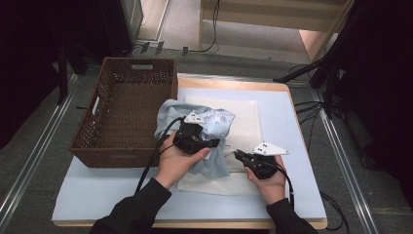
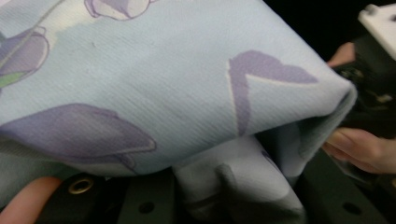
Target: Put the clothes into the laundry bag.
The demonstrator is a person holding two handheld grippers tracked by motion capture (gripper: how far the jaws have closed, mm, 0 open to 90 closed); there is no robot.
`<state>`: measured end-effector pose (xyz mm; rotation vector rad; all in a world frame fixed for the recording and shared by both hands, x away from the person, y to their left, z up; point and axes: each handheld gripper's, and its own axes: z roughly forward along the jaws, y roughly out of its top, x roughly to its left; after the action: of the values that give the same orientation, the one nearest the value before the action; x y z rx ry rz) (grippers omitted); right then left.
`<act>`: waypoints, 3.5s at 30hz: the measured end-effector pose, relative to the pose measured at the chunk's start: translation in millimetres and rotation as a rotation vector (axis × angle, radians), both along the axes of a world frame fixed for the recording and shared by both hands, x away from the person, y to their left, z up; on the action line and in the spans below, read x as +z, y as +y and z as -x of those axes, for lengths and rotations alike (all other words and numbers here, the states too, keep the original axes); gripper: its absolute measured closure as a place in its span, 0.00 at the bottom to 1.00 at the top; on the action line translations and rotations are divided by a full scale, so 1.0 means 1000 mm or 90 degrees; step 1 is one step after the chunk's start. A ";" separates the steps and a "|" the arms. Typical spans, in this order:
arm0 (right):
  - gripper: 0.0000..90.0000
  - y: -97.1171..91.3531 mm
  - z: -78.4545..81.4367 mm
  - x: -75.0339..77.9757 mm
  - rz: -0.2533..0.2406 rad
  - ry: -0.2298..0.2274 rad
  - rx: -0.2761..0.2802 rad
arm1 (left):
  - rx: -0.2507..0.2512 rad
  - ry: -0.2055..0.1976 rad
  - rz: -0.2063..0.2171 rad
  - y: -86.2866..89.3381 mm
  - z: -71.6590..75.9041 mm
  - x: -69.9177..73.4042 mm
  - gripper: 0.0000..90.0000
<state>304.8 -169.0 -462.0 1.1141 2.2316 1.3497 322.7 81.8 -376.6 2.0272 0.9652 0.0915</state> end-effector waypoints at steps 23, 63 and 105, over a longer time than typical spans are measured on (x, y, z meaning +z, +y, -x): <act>0.97 -0.001 -0.004 0.002 -0.007 0.006 -0.017 | -0.086 -0.005 0.002 0.030 0.084 -0.049 0.43; 0.98 -0.001 -0.005 0.004 -0.006 -0.005 -0.018 | -0.174 0.035 -0.009 0.010 0.074 -0.054 0.70; 0.98 0.000 -0.003 0.008 -0.016 -0.011 -0.010 | -0.113 -0.050 -0.026 -0.019 0.045 -0.036 0.39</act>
<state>307.6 -169.3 -453.6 1.1207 2.1951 1.3797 278.1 62.9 -412.9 2.1220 0.7360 0.0951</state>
